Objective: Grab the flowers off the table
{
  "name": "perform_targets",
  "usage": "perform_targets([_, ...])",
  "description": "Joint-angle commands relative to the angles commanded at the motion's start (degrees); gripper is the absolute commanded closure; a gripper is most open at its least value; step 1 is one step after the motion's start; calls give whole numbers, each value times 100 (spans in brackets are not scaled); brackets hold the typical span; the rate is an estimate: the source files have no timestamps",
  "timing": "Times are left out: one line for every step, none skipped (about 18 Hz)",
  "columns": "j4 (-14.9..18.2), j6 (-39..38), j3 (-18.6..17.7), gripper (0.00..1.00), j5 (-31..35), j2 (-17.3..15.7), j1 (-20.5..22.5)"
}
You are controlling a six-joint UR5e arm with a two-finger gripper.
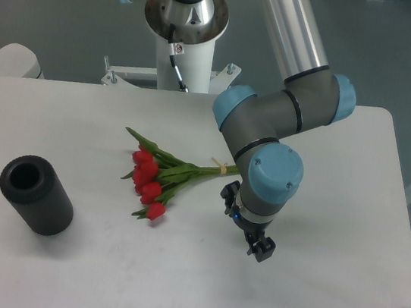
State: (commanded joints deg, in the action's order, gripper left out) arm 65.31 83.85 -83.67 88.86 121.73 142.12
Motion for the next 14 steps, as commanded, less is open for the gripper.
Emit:
perform_targets([-9, 0, 0, 0, 0, 0, 0])
perform_targets([-9, 0, 9, 0, 9, 0, 0])
perform_targets([-18, 9, 9, 0, 0, 0, 0])
perform_targets([-18, 0, 0, 0, 0, 0, 0])
perform_targets([-9, 0, 0, 0, 0, 0, 0])
perform_targets([-9, 0, -17, 0, -9, -9, 0])
perform_targets([8, 0, -87, 0, -35, -52, 0])
perform_targets([9, 0, -192, 0, -53, -131, 9])
perform_targets([17, 0, -341, 0, -70, -228, 17])
perform_targets([9, 0, -447, 0, -79, -333, 26])
perform_targets([17, 0, -544, 0, -131, -404, 61])
perform_targets([17, 0, -649, 0, -175, -483, 61])
perform_targets([9, 9, -746, 0, -211, -553, 70])
perform_targets([0, 9, -860, 0, -211, -615, 70])
